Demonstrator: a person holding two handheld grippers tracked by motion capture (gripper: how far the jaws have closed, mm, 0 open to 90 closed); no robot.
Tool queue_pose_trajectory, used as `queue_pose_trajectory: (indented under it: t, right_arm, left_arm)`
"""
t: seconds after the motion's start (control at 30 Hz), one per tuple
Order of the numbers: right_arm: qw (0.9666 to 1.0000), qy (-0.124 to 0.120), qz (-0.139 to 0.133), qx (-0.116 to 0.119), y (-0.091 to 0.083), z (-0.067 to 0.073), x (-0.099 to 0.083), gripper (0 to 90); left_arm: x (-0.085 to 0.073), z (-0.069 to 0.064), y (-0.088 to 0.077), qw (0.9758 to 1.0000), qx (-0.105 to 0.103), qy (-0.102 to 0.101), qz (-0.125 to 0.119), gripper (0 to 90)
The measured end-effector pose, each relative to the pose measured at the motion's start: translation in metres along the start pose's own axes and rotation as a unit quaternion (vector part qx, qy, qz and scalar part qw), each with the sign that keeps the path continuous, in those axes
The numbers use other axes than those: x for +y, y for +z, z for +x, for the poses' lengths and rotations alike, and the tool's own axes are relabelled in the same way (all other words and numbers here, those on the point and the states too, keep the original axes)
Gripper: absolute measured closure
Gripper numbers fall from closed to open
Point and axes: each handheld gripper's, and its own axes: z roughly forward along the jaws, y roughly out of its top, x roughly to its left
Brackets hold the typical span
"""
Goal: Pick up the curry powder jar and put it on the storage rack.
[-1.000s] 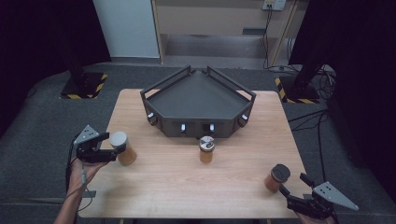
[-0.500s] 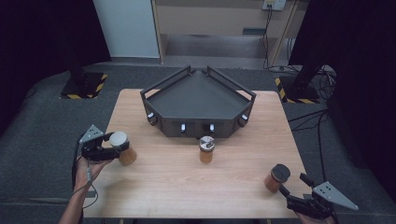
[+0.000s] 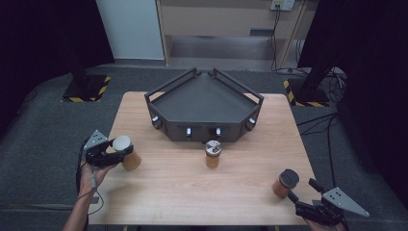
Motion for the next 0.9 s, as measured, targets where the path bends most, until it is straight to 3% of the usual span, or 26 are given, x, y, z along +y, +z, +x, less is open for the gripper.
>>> queue_pose_trajectory:
  t: [0.37,0.9]
  right_arm:
    - [1.0,0.0,0.0,-0.001,0.0,0.0,0.0,8.8]
    - [1.0,-0.002,0.001,0.003,0.0,0.0,0.001,8.8]
  left_arm:
    - [0.002,0.004,-0.001,0.9999,-0.013,0.0,0.002,32.1]
    - [0.03,-0.004,0.0,0.998,-0.05,0.038,0.005,32.1]
